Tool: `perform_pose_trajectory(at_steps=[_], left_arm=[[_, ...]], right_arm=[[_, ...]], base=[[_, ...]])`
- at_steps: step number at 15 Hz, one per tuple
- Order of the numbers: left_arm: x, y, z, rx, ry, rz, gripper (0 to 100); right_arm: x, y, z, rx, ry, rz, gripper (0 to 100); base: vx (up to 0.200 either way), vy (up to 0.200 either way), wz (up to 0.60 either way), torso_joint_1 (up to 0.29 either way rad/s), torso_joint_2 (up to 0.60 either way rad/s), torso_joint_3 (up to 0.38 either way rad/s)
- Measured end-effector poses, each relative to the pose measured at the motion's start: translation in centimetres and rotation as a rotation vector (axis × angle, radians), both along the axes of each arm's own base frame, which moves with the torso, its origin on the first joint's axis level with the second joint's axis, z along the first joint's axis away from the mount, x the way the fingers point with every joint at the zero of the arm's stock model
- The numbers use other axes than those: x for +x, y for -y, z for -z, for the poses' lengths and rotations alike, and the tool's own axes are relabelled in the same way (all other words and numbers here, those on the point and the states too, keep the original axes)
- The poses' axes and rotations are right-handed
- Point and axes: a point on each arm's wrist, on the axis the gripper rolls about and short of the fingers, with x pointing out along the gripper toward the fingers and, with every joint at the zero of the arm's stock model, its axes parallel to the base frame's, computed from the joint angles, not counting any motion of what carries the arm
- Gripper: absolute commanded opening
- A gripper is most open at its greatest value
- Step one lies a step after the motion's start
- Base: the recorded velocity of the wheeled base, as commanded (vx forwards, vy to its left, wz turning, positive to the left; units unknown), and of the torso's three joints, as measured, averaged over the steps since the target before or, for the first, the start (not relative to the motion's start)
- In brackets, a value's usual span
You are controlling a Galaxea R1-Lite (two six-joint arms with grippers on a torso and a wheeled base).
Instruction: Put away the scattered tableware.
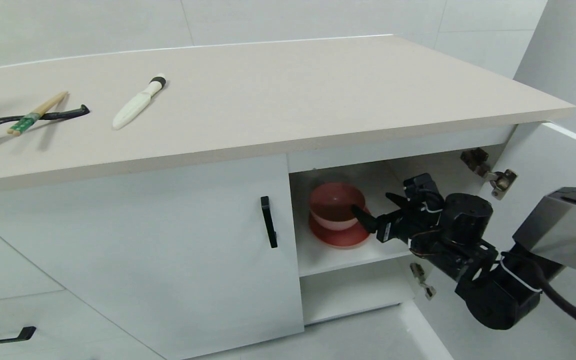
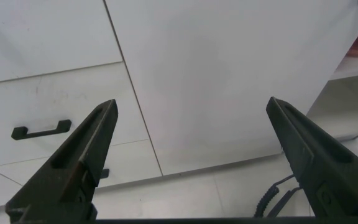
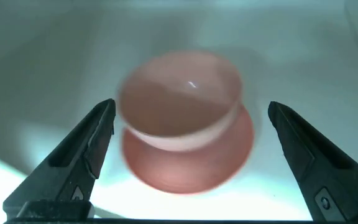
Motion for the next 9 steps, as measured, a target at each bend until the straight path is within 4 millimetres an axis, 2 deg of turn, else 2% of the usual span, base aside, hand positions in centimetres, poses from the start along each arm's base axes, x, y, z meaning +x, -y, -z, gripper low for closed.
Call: perform_pose_trajectory(at_steps=[4, 9], left_arm=[[0.0, 0.0, 0.0, 0.0, 0.0, 0.0, 100], [0.0, 0.0, 0.0, 0.0, 0.0, 0.0, 100]], right_arm=[[-3.7, 0.5, -0.9, -0.022, 0.025, -0.023, 100], [-8.9, 3.2, -1.6, -0.148, 0.027, 0.01, 100]], base=[[0.0, 0.0, 0.0, 0.0, 0.0, 0.0], [0.0, 0.0, 0.0, 0.0, 0.0, 0.0]])
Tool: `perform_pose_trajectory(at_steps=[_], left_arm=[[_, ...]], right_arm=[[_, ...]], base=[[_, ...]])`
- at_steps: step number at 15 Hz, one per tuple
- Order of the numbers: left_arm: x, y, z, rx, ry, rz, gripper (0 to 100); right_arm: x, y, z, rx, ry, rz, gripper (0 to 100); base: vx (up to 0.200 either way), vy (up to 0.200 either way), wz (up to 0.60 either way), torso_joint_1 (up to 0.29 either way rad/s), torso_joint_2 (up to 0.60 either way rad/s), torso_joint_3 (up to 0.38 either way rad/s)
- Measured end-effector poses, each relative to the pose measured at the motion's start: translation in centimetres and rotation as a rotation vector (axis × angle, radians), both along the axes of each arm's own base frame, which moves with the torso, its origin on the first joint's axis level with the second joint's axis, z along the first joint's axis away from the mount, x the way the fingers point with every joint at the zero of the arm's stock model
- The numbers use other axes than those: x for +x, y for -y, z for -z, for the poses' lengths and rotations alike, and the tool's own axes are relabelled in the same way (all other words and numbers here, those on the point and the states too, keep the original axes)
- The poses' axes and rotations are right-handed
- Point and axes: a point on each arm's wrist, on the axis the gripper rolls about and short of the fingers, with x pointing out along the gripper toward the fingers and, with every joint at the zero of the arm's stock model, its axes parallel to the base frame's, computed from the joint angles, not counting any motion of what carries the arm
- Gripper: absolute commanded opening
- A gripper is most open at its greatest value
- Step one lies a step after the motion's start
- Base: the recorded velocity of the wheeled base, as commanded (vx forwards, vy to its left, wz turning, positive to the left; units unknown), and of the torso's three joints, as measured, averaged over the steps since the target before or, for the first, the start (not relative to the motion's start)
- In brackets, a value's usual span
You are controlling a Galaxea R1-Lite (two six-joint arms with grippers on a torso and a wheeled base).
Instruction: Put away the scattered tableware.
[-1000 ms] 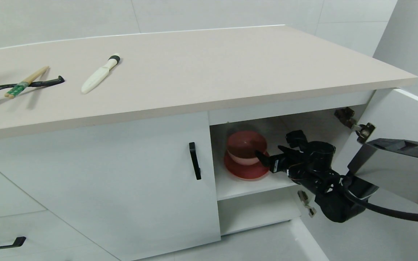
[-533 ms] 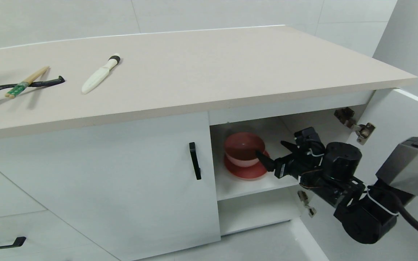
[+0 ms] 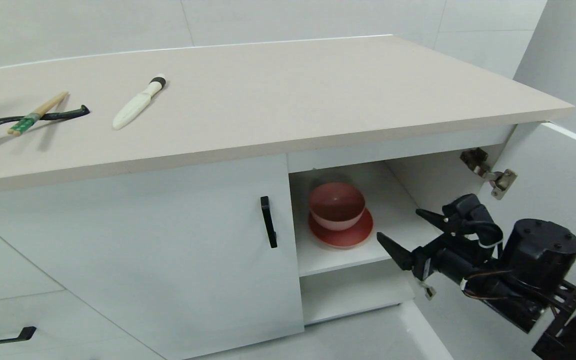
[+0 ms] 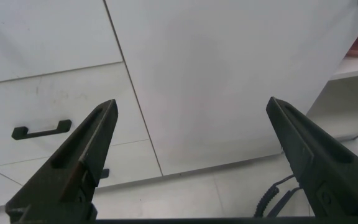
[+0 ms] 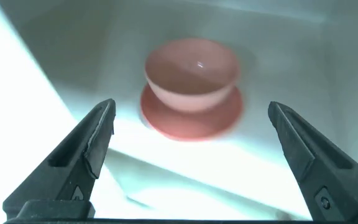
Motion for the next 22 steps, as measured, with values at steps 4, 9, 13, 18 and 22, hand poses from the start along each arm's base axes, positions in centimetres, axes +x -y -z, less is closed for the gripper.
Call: perform_pose_trajectory(at_steps=[4, 9, 13, 18, 22], left_arm=[[0.0, 0.0, 0.0, -0.013, 0.0, -0.001, 100], [0.0, 0.0, 0.0, -0.047, 0.002, -0.006, 100], [0.0, -0.1, -0.1, -0.02, 0.007, -0.03, 100], [0.0, -0.1, 0.0, -0.025, 0.004, -0.024, 100], [0.0, -0.1, 0.0, -0.05, 0.005, -0.024, 100]], right_arm=[[-5.4, 3.5, -2.5, 0.014, 0.05, 0.048, 100], [-10.5, 8.8, -3.7, 0.015, 0.043, 0.277, 100], [-16.2, 11.4, -3.1, -0.01, -0.052, 0.387, 100], [-24.1, 13.7, 1.6, 0.041, -0.179, 0.539, 100], [-26.2, 13.5, 3.2, 0.073, -0.074, 0.55, 100]], base=[[0.0, 0.0, 0.0, 0.0, 0.0, 0.0], [0.0, 0.0, 0.0, 0.0, 0.0, 0.0], [0.0, 0.0, 0.0, 0.0, 0.0, 0.0], [0.0, 0.0, 0.0, 0.0, 0.0, 0.0], [0.0, 0.0, 0.0, 0.0, 0.0, 0.0]])
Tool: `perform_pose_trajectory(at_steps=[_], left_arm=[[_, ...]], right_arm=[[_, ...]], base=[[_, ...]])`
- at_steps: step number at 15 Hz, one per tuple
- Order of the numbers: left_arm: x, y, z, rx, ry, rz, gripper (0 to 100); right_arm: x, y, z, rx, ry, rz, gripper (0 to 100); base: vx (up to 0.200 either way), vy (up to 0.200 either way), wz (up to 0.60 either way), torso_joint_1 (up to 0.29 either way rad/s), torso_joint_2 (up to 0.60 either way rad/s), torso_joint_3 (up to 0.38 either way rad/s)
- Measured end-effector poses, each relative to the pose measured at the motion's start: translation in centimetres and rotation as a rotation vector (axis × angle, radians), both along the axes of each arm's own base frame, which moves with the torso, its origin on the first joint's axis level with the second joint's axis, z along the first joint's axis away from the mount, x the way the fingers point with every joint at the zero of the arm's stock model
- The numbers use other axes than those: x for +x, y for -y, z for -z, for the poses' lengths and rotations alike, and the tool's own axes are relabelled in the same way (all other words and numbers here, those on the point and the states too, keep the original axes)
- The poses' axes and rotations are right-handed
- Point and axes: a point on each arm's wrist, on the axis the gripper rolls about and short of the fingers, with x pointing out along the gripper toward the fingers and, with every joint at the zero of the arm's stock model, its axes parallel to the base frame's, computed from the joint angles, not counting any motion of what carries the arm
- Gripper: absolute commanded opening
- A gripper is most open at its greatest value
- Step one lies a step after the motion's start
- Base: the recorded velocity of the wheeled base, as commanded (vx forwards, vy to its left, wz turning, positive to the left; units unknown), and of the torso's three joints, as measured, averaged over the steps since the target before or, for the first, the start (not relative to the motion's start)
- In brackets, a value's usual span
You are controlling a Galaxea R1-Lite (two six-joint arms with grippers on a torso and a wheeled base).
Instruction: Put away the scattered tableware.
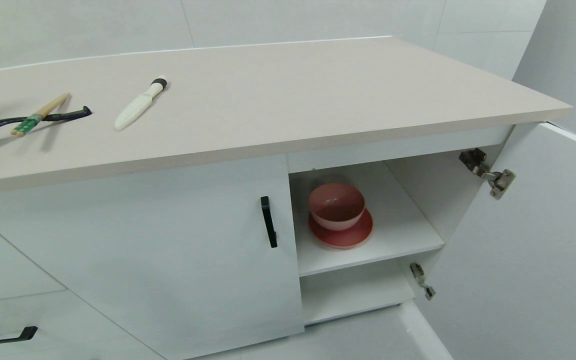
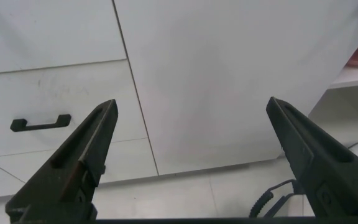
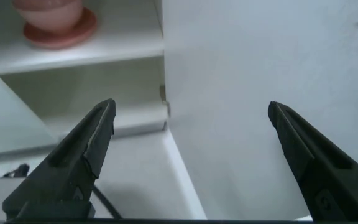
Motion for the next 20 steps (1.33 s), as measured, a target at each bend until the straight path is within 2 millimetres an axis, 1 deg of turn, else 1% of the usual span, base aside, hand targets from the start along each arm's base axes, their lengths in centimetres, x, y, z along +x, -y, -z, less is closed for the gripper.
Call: perform_pose_trajectory(at_steps=[1, 5, 10, 20], left_arm=[[0.0, 0.0, 0.0, 0.0, 0.0, 0.0, 100], [0.0, 0.0, 0.0, 0.002, 0.0, -0.002, 100], [0.0, 0.0, -0.01, 0.02, -0.001, -0.002, 100], [0.0, 0.0, 0.01, 0.024, -0.002, 0.0, 100]], right_arm=[[-0.16, -0.01, 0.09, -0.001, 0.019, 0.003, 100], [-0.38, -0.03, 0.22, -0.004, 0.046, 0.004, 100], [-0.41, -0.03, 0.26, -0.003, 0.049, 0.005, 100], [-0.42, -0.02, 0.26, -0.001, 0.049, 0.005, 100]], base=[[0.0, 0.0, 0.0, 0.0, 0.0, 0.0], [-0.2, 0.0, 0.0, 0.006, 0.0, 0.001], [-0.2, -0.16, 0.0, 0.002, 0.0, 0.001], [-0.2, 0.0, 0.0, 0.003, 0.0, 0.003]])
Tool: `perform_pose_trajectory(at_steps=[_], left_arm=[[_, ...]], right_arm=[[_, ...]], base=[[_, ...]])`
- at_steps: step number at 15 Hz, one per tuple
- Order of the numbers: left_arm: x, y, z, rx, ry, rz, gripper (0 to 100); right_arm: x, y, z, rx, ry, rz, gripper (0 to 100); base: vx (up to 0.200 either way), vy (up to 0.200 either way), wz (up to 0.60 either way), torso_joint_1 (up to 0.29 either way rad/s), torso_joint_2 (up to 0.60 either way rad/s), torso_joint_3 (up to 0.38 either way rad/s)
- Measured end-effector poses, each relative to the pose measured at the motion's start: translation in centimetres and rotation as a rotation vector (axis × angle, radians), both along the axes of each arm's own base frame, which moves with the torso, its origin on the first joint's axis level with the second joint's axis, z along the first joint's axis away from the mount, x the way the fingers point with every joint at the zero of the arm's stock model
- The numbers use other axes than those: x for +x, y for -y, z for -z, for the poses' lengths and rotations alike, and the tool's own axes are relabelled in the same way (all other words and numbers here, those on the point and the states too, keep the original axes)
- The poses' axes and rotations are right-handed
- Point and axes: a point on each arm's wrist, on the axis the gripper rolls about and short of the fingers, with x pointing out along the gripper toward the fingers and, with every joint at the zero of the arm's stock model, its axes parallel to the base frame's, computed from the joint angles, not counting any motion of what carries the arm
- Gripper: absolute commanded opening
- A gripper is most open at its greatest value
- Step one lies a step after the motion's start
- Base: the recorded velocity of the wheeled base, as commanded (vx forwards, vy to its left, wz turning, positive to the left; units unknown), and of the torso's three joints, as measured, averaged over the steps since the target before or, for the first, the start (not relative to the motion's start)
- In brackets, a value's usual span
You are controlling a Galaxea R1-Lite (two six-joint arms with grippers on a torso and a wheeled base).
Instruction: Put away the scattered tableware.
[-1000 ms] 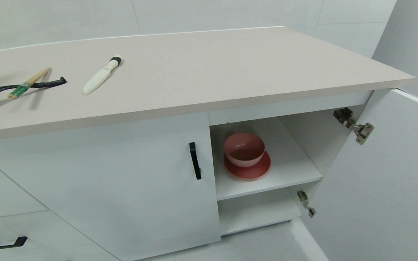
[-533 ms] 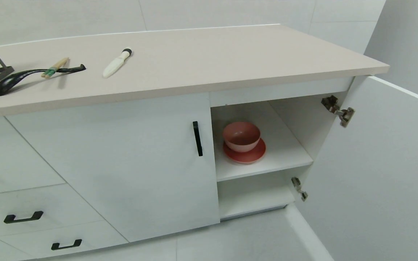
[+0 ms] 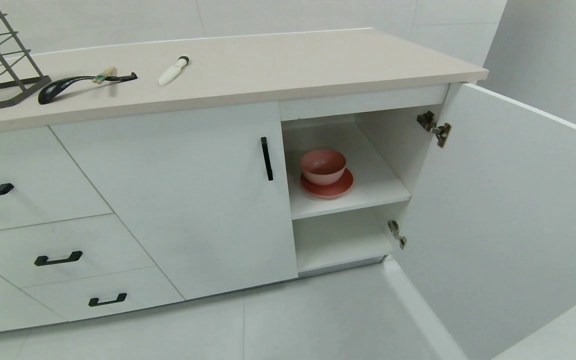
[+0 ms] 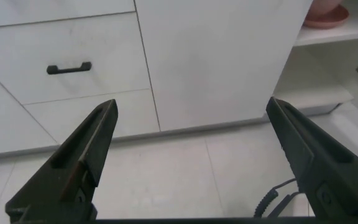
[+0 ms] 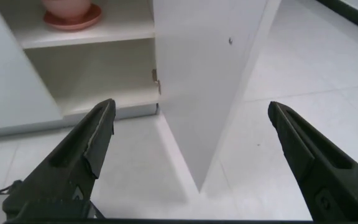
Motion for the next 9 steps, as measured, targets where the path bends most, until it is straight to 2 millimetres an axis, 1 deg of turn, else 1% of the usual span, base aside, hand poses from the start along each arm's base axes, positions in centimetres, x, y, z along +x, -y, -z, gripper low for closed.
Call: perform_pose_trajectory(at_steps=[2, 9], left_arm=[[0.0, 0.0, 0.01, 0.001, -0.001, 0.001, 100], [0.0, 0.0, 0.0, 0.006, -0.001, 0.0, 100]], right_arm=[[0.0, 0.0, 0.0, 0.0, 0.0, 0.001, 100], [0.0, 0.0, 0.0, 0.001, -0.001, 0.003, 100]], base=[[-0.2, 0.0, 0.0, 0.007, 0.0, 0.002], [0.0, -0.2, 0.0, 0.002, 0.0, 0.004]])
